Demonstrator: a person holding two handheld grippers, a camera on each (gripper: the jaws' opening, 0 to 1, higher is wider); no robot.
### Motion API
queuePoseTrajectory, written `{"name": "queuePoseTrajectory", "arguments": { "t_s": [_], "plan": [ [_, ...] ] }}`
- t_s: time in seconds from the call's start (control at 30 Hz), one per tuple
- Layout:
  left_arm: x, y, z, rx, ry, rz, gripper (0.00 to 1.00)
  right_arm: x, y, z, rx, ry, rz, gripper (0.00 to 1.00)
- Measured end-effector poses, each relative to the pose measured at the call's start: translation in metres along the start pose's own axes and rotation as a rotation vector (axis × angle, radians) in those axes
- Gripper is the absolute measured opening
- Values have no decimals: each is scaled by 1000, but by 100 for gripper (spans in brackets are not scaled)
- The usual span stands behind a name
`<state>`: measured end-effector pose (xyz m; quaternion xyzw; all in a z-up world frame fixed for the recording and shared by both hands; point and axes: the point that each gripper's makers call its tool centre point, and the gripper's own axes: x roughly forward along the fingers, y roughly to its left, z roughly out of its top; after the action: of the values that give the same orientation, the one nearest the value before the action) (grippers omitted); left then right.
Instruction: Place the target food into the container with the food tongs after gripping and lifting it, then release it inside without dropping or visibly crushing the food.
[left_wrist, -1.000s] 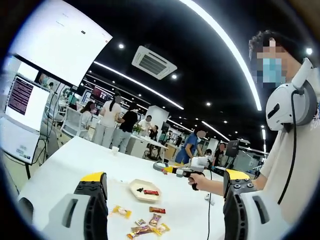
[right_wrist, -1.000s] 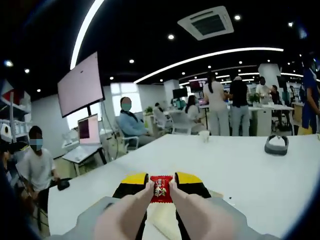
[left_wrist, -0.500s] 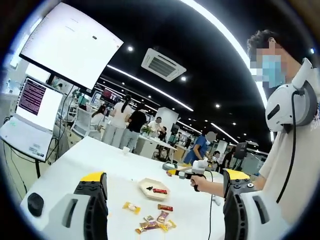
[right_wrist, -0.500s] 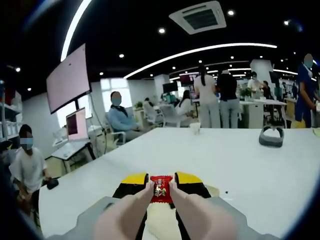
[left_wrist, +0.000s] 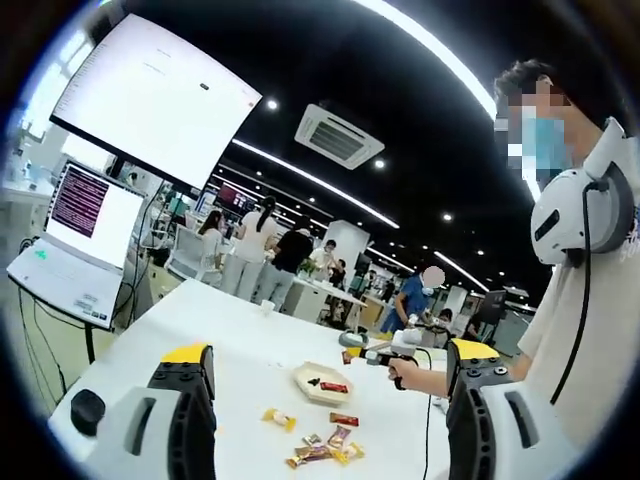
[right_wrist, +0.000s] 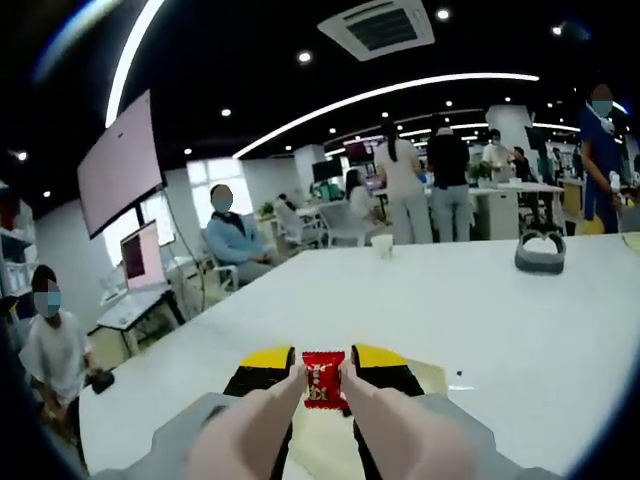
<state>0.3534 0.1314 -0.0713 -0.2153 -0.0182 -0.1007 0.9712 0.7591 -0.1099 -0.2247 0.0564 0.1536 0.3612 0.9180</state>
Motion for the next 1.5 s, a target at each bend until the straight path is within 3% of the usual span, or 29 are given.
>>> {"name": "queuePoseTrajectory", "arguments": {
  "t_s": [0.33,0.6,0.87,1.03,1.13,1.2,1.37,1.5],
  "plan": [
    [7,-2,9,19,7,-16,96,1,12,13,-36,-32,3,24],
    [14,-3,20,21,-40,-53,97,-12,14,18,-32,-37,17,25],
    [21,-5,18,13,-60,-138,99,-31,19,9,-69,-2,38,25],
    [21,-5,20,0,-83,-141,99,-40,21,-2,-50,33,30,26],
    [26,-7,17,-25,-66,-168,99,-44,24,-4,-79,40,45,26],
    [32,-8,15,-15,-47,-193,99,-46,25,-5,-69,32,51,26],
    [40,-24,21,41,-75,-241,99,-52,33,-6,-66,36,65,26],
    [48,-28,12,36,-56,-245,99,-54,37,-4,-81,40,79,26]
  ]
}}
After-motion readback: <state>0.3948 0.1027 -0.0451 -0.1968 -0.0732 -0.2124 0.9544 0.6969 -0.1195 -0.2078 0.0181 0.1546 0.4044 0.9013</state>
